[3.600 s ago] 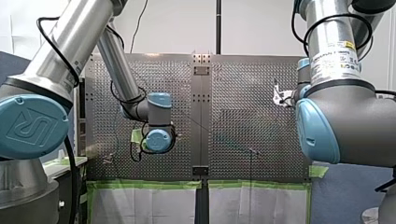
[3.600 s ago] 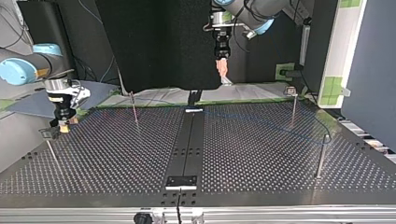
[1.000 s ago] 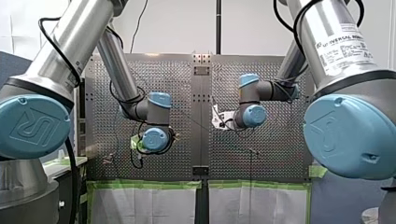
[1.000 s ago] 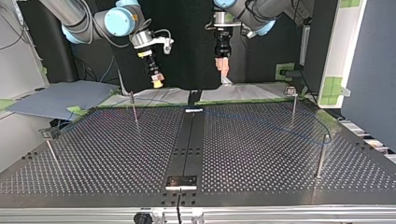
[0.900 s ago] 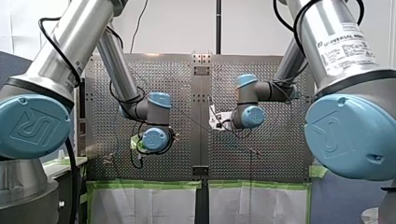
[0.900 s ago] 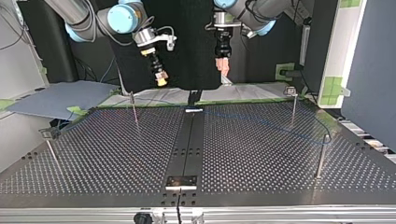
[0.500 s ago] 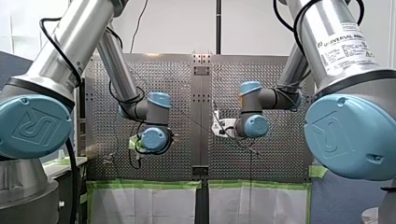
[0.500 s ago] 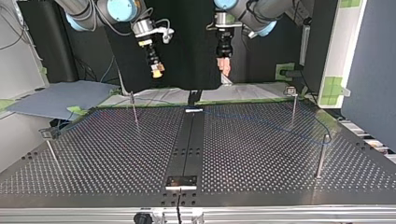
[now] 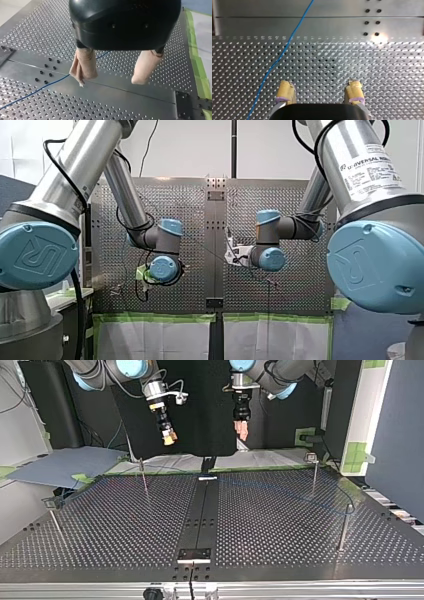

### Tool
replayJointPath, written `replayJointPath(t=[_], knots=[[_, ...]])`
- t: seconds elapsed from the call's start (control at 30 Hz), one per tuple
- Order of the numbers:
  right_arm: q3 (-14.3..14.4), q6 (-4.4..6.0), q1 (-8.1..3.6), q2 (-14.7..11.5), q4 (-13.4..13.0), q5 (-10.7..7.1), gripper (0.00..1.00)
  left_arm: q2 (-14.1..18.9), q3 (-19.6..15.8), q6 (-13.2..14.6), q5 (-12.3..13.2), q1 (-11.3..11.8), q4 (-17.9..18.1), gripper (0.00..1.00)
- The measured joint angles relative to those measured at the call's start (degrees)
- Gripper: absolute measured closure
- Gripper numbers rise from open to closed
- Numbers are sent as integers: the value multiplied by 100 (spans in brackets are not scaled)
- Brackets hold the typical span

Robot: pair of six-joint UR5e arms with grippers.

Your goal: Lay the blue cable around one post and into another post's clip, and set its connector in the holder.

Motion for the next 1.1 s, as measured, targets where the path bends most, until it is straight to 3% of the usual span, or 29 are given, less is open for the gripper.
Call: replayJointPath(t=[0.43,0.77,0.9,1.1], knots=[[-22,-13,203,432,-599,95,0,-1,2,-17,-115,10,0,0],[-90,129,293,489,-670,330,0,-3,-2,18,-452,-14,29,0],[-92,167,307,492,-657,348,0,-3,0,65,-636,-26,51,0],[-92,190,317,495,-670,341,0,-1,2,92,-713,-41,171,0]])
